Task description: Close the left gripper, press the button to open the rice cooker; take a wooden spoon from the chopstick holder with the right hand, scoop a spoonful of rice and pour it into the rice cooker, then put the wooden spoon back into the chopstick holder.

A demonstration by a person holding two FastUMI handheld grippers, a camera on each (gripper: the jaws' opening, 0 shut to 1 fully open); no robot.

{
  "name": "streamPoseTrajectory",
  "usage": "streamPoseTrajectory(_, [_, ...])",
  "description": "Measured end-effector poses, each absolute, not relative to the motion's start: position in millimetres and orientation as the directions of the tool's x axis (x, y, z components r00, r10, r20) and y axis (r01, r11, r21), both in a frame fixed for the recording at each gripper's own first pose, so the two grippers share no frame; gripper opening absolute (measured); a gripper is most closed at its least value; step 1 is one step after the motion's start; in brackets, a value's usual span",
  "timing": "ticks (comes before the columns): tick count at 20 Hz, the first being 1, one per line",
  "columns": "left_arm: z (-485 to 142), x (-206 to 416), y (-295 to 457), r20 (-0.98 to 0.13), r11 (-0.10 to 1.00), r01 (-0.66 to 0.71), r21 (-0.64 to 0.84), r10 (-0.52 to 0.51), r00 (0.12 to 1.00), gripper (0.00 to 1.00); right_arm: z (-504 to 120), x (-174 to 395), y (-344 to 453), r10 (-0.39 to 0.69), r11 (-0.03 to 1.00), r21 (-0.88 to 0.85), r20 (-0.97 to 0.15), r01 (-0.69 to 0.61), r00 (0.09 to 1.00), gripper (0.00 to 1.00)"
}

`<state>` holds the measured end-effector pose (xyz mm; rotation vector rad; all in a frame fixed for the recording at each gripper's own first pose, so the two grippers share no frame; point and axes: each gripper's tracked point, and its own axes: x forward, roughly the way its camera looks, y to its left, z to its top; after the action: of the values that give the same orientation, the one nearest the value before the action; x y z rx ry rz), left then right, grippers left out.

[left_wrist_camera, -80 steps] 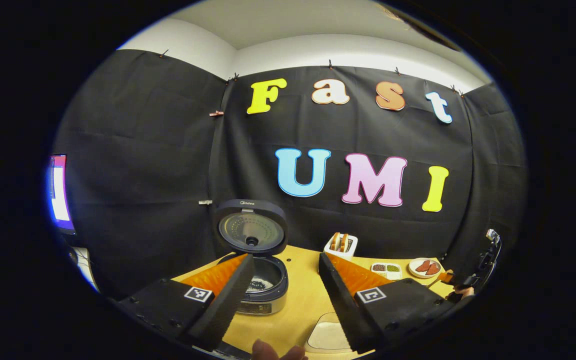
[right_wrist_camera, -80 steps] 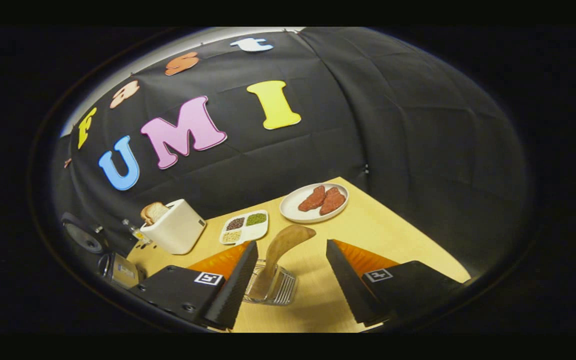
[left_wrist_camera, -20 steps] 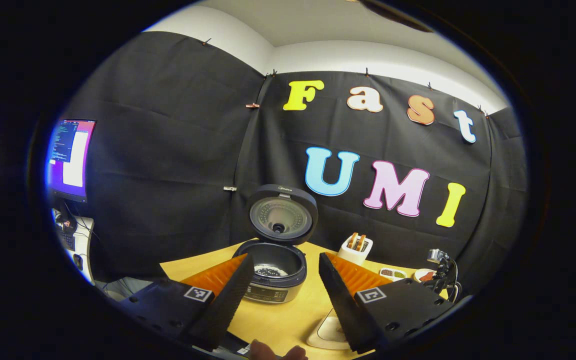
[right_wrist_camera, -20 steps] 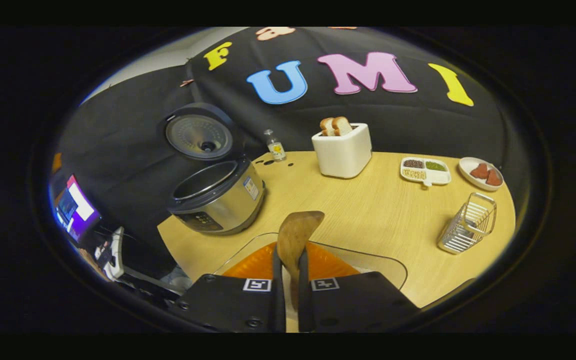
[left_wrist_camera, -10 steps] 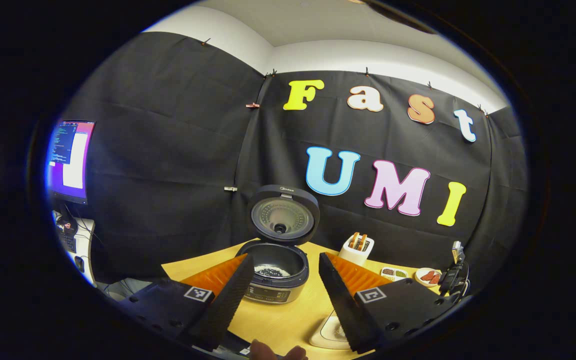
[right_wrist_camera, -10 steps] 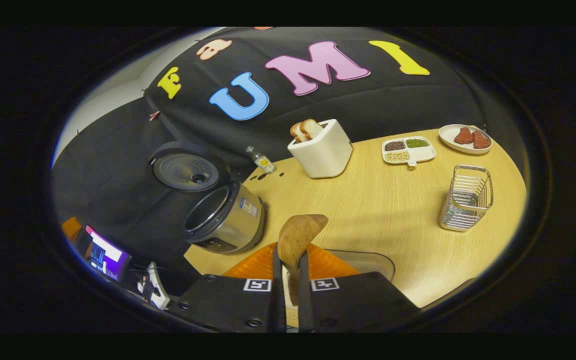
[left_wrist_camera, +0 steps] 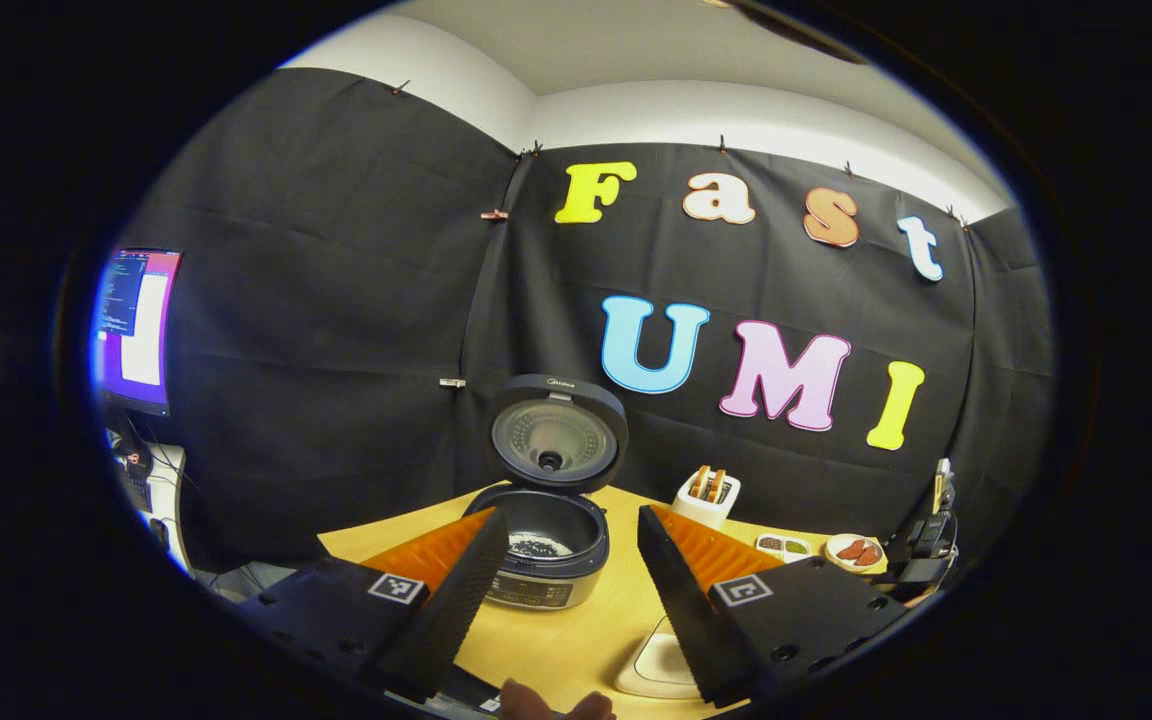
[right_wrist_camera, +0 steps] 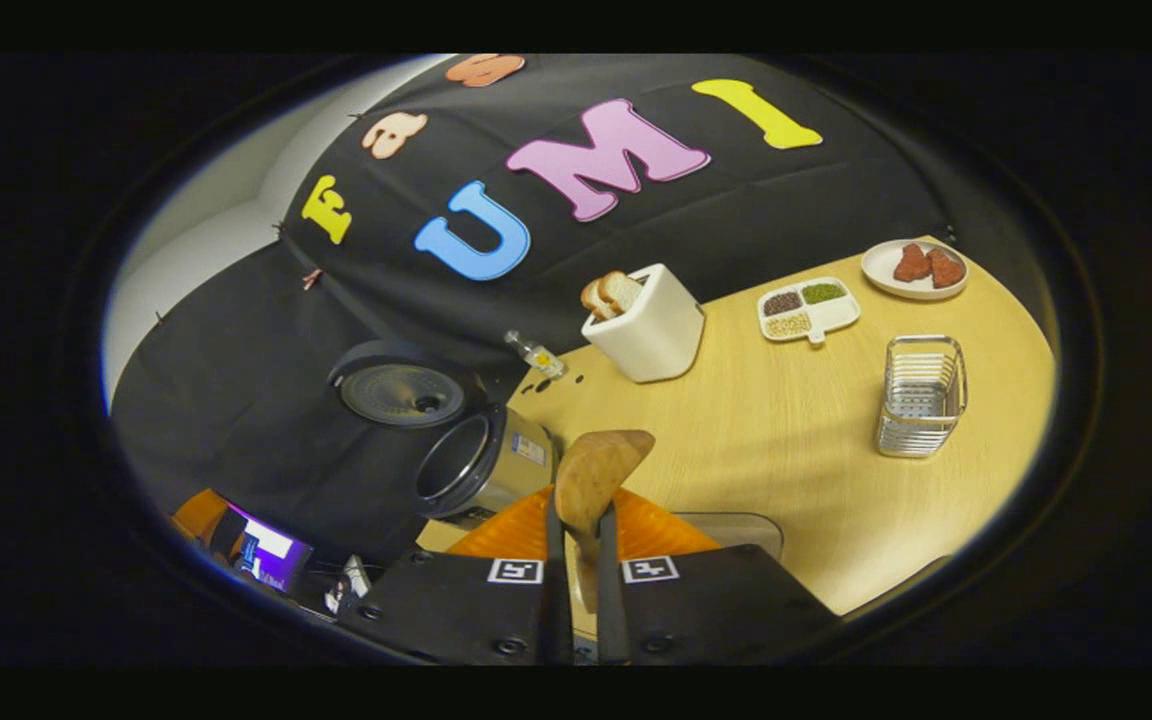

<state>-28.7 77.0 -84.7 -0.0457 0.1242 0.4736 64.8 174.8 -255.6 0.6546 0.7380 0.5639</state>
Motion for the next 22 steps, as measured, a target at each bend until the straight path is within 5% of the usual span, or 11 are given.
streamPoseTrajectory(3, [-81.6, -30.1, 80.3, -0.130, 0.892, -0.452, -0.015, 0.447, 0.885, 0.89, -241.3, 64.0, 173.4, 0.666, 0.661, 0.712, -0.411, -0.237, 0.622, 0.19])
streamPoseTrajectory(4, [-82.7, -30.0, 80.8, -0.131, 0.894, -0.448, -0.016, 0.442, 0.887, 0.89, -237.7, 66.0, 171.8, 0.657, 0.668, 0.703, -0.406, -0.242, 0.636, 0.10])
streamPoseTrajectory(17, [-60.3, -25.4, 133.2, -0.123, 0.924, -0.381, -0.043, 0.373, 0.920, 0.89, -149.3, 88.2, 202.2, 0.619, 0.547, 0.829, -0.306, -0.118, 0.724, 0.14])
streamPoseTrajectory(20, [-62.2, -28.4, 151.9, -0.134, 0.924, -0.376, -0.064, 0.365, 0.921, 0.89, -120.8, 99.7, 225.8, 0.622, 0.511, 0.850, -0.265, -0.126, 0.737, 0.09])
streamPoseTrajectory(22, [-60.9, -30.9, 164.8, -0.131, 0.924, -0.375, -0.076, 0.364, 0.922, 0.89, -108.6, 108.1, 250.3, 0.630, 0.468, 0.876, -0.240, -0.114, 0.739, 0.19])
